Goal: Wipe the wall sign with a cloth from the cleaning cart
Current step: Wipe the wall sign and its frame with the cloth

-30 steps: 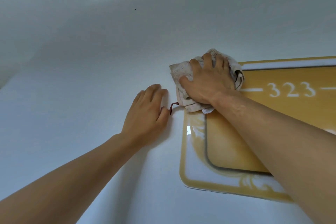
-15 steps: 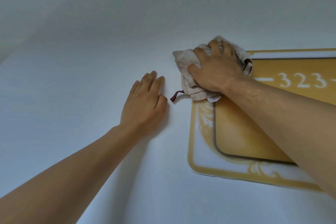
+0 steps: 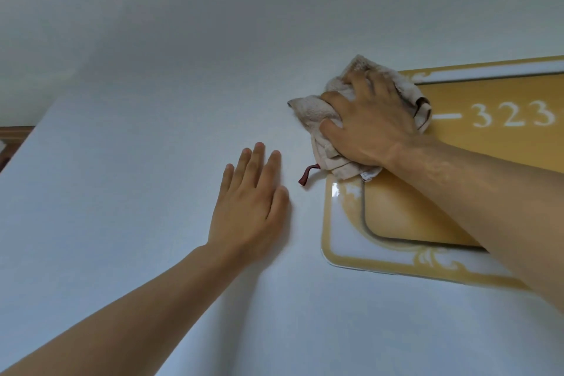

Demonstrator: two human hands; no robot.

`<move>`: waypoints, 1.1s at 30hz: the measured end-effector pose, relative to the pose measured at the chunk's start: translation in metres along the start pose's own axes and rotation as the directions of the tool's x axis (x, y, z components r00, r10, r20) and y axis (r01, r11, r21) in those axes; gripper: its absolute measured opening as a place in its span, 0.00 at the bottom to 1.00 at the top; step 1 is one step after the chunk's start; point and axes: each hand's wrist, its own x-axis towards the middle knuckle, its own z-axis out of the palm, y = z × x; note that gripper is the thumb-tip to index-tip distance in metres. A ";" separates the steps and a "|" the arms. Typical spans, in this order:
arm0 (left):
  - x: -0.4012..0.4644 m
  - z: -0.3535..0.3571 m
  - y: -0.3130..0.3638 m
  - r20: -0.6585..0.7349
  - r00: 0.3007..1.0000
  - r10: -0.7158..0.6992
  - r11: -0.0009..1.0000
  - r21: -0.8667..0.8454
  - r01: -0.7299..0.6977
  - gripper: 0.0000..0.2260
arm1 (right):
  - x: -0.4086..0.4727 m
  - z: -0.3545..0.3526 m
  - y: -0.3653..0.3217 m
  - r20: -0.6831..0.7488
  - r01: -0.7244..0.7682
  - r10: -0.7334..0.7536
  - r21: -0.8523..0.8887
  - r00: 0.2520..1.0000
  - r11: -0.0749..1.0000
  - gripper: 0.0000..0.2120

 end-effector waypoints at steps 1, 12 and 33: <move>-0.002 -0.001 0.003 0.011 1.000 -0.011 1.000 -0.003 0.011 0.29 | -0.006 0.000 -0.001 0.004 0.003 -0.003 0.008 1.000 1.000 0.27; -0.035 -0.002 0.031 0.050 0.996 -0.076 0.997 0.003 0.076 0.29 | -0.059 -0.001 -0.017 0.023 0.049 -0.050 0.048 0.998 0.998 0.28; -0.088 -0.032 0.046 0.065 0.982 -0.180 0.984 0.007 0.180 0.28 | -0.153 -0.008 -0.047 0.047 0.142 -0.149 0.119 0.988 0.983 0.30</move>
